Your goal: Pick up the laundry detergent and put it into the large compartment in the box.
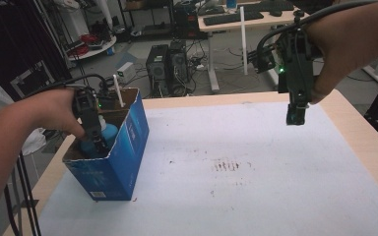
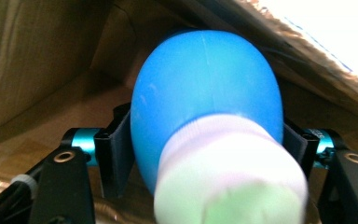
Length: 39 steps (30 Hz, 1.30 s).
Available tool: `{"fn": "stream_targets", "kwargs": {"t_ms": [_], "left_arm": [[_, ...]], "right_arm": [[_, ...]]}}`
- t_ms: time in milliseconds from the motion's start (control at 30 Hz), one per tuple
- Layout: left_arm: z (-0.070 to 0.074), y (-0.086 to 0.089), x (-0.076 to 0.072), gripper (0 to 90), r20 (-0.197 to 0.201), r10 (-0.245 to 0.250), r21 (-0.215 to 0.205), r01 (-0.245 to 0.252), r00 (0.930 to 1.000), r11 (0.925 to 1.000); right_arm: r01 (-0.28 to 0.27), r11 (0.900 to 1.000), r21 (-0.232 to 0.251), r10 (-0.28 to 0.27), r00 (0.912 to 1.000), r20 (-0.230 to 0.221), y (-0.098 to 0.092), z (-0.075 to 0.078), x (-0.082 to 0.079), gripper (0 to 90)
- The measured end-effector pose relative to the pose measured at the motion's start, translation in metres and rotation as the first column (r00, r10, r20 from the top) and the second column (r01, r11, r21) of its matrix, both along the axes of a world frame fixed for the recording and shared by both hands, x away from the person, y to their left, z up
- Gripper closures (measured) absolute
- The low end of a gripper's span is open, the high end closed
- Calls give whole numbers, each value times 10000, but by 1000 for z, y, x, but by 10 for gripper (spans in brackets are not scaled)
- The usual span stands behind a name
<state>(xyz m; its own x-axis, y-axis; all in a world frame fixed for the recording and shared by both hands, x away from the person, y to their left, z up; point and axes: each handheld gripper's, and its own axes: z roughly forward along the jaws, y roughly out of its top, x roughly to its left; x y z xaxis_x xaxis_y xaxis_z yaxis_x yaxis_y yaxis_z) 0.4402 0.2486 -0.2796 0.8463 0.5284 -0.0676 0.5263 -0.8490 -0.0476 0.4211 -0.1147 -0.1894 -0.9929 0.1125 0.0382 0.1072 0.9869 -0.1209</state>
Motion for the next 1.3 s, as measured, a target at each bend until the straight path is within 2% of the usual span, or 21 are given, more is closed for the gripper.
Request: {"fn": "stream_targets", "kwargs": {"t_ms": [300,467,700,867,967,1033,1133,1300], "left_arm": [[11,1,-2,301,201,179,24,-180,9996,9998],[16,2,-3,260,330,201,28,-202,9993,9998],[32,2,-6,228,646,421,-36,-419,9970,9991],[42,1,-10,182,858,310,-129,-300,9958,9995],[42,1,-10,182,858,310,-129,-300,9958,9995],[50,0,-13,157,1028,206,-81,-199,9945,9998],[54,0,-15,157,1064,152,-145,-137,9942,9998],[59,-7,-19,117,983,183,33,-187,9950,9998]], "right_arm": [[-13,10000,16,13,10000,34,0,1,-1,10],[7,10000,23,-7,10000,45,-1,1,-1,10],[14,10000,25,-14,10000,62,-3,1,-1,10],[-24,10000,71,24,10000,64,-4,1,0,10],[-15,10000,83,14,10000,62,-4,1,-1,10],[15,10000,98,-16,10000,78,-5,1,-1,10],[26,9999,132,-27,10000,82,-6,1,-1,10],[25,9999,163,-26,10000,69,-8,0,-1,10]]}}
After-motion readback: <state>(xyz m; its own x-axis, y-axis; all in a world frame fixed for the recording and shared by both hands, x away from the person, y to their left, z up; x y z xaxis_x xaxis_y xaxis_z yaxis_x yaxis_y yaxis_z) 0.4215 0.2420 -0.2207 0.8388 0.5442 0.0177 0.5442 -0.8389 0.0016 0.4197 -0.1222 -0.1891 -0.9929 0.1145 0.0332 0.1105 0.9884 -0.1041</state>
